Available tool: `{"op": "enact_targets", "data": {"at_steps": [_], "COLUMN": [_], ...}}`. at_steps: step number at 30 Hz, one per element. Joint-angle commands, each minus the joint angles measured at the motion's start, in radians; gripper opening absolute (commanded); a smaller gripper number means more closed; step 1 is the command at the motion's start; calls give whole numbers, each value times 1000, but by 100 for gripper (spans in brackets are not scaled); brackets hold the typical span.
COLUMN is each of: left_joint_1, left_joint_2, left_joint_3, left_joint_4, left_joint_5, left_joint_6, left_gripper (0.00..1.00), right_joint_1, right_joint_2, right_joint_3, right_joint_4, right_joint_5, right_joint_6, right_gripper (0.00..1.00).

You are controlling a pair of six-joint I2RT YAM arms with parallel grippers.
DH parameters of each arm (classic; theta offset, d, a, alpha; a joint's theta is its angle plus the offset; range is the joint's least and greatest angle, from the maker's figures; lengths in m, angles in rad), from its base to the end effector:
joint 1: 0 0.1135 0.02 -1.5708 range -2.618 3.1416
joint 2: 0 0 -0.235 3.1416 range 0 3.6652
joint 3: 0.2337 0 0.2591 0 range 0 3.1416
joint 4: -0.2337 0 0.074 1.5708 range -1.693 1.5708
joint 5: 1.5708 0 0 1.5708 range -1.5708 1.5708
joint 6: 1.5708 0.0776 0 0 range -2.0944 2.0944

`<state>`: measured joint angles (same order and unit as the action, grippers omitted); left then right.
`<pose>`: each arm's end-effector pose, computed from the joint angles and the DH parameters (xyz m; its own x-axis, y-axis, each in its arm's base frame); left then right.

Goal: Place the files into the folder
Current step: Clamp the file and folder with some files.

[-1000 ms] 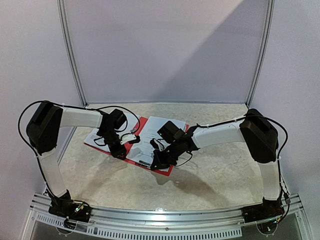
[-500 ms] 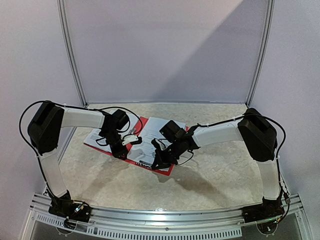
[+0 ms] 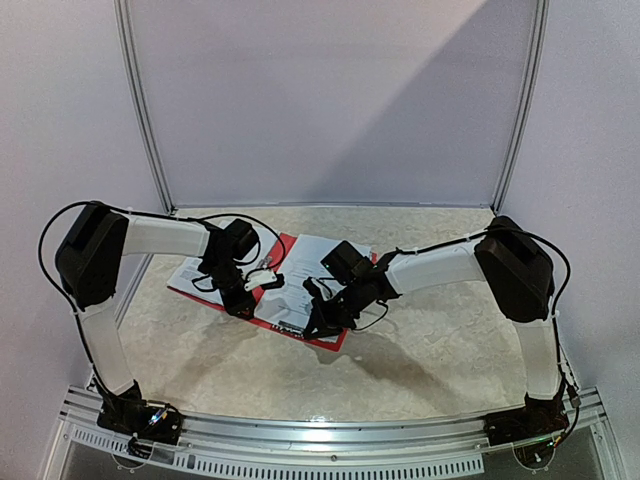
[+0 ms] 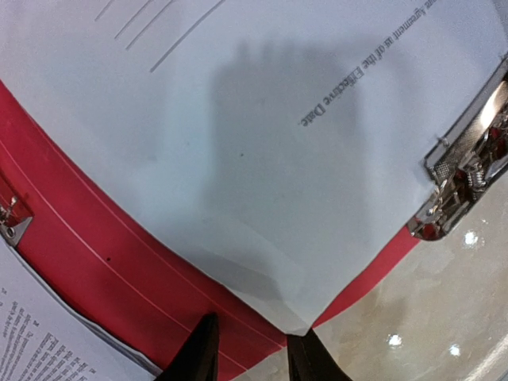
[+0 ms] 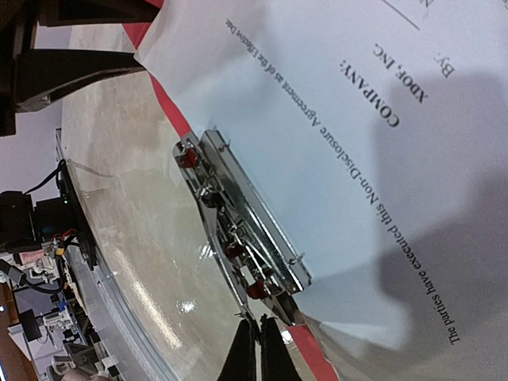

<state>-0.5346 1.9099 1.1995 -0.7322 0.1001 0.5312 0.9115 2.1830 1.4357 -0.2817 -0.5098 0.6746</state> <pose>0.2952 -0.1838 0.0663 -0.4734 0.8661 -0.1604 0.8789 0.4766 -0.0207 0.2481 0.3819 0.0571 -0.9371 -0.3192 -0.1416 -0.3314 0.6852 0.6486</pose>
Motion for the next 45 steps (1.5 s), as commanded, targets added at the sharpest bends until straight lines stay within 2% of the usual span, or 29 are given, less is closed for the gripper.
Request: {"op": "enact_targets", "data": {"at_steps": [1, 21, 28, 38, 45], "left_joint_1": [-25, -37, -39, -42, -44], "left_joint_2": [96, 106, 109, 112, 115], "left_joint_3": [-57, -52, -51, -49, -46], "left_joint_4": [-35, -39, -40, -43, -45], "left_joint_5": [6, -10, -12, -17, -19], "left_joint_6": [7, 12, 13, 15, 13], "left_gripper": [29, 29, 29, 29, 29], "right_joint_1": [-38, -38, -37, -39, -39], "right_joint_2": [173, 96, 101, 124, 161], "right_joint_3": [-66, -10, 8, 7, -32], "right_joint_4": [-157, -147, -153, -148, -100], "right_joint_5": [309, 269, 294, 300, 230], "right_joint_6": [4, -18, -41, -62, -58], "right_gripper": [0, 1, 4, 2, 3]}}
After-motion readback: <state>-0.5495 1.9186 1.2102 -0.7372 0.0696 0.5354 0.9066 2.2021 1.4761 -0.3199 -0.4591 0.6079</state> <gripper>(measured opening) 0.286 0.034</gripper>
